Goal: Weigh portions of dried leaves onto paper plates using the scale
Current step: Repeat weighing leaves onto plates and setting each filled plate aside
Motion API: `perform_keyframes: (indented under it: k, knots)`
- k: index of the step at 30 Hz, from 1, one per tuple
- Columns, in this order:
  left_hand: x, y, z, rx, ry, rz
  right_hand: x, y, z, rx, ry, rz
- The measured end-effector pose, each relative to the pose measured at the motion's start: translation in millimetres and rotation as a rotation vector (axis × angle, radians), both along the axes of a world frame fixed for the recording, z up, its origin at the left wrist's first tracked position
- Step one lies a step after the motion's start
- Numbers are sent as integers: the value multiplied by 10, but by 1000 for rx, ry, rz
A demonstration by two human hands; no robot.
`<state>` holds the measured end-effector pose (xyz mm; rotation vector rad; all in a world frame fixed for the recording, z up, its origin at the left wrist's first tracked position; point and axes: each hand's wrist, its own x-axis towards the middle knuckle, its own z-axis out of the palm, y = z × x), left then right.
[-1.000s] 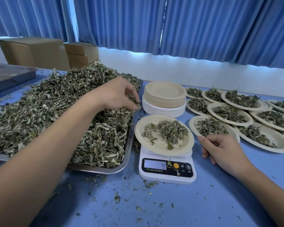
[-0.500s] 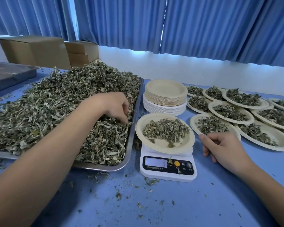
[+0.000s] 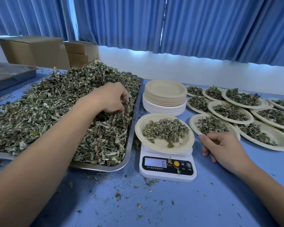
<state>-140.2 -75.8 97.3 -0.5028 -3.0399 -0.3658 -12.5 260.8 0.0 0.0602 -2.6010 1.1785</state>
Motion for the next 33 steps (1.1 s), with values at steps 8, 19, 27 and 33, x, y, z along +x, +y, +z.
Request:
perform_keyframes:
  k: [8,19,27,33]
  knots:
    - [-9,-29,33,33,74,-43,2,5,-1,-10,-3,7]
    - [46,-11,69,230,-91,-194,5,12,-5,-10,-13,4]
    - [307,404,46,641,-177,-333,4,11,-1,1,-26,-7]
    - [75,38,96,540,-195,-171,4,14,-3,3,-27,-9]
